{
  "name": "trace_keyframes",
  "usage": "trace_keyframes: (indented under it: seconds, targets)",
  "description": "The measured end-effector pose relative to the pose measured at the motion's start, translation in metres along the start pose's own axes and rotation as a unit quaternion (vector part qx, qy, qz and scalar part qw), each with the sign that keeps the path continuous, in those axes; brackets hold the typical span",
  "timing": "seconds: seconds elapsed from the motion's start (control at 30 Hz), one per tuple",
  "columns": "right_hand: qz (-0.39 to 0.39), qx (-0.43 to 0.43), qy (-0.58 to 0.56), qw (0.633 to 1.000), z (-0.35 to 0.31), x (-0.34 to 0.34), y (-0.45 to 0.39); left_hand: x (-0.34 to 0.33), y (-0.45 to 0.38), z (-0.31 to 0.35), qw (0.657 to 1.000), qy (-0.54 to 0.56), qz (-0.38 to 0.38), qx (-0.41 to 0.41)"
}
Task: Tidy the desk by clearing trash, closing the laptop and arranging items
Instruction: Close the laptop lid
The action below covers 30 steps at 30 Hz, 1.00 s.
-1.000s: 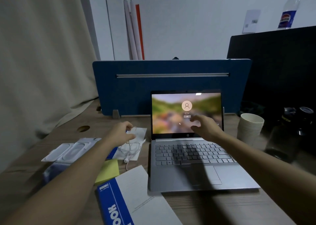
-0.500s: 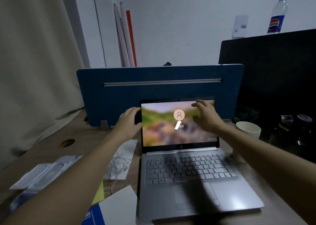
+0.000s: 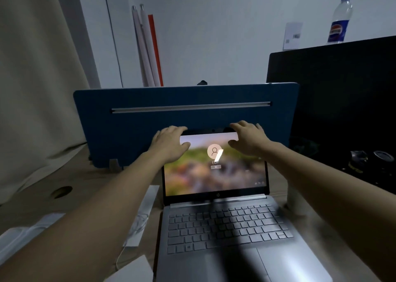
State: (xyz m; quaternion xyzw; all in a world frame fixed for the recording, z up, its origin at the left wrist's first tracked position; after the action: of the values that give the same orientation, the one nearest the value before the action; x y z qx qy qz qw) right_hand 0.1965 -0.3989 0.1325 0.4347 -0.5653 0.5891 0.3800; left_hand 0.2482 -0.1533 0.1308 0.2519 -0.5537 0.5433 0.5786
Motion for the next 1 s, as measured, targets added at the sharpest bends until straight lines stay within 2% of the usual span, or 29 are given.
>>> trace_keyframes:
  seconds: [0.2, 0.7, 1.0]
  targets:
    - [0.049, 0.027, 0.026, 0.998, -0.003, 0.015, 0.014, 0.013, 0.01, 0.001, 0.999, 0.034, 0.0, -0.002]
    - [0.062, 0.03, -0.008, 0.998, -0.032, 0.066, 0.118, 0.053, 0.114, 0.022, 0.999, 0.027, 0.012, -0.015]
    - [0.035, 0.058, 0.002, 0.998, -0.049, 0.055, 0.2, 0.044, 0.202, 0.028, 1.0, 0.004, -0.021, -0.022]
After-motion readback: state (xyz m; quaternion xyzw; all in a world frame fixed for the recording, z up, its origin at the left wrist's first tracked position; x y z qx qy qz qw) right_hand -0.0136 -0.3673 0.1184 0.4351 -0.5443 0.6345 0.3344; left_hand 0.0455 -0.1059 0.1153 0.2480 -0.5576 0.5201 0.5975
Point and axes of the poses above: each hand's wrist, its own y-axis away from the middle knuckle, its own x-axis out of the back of the hand, z = x × y, the point moved 3 cm from there along -y, towards the middle knuckle, and after that the axes turned 9 degrees about x, right-handed, at the moved point
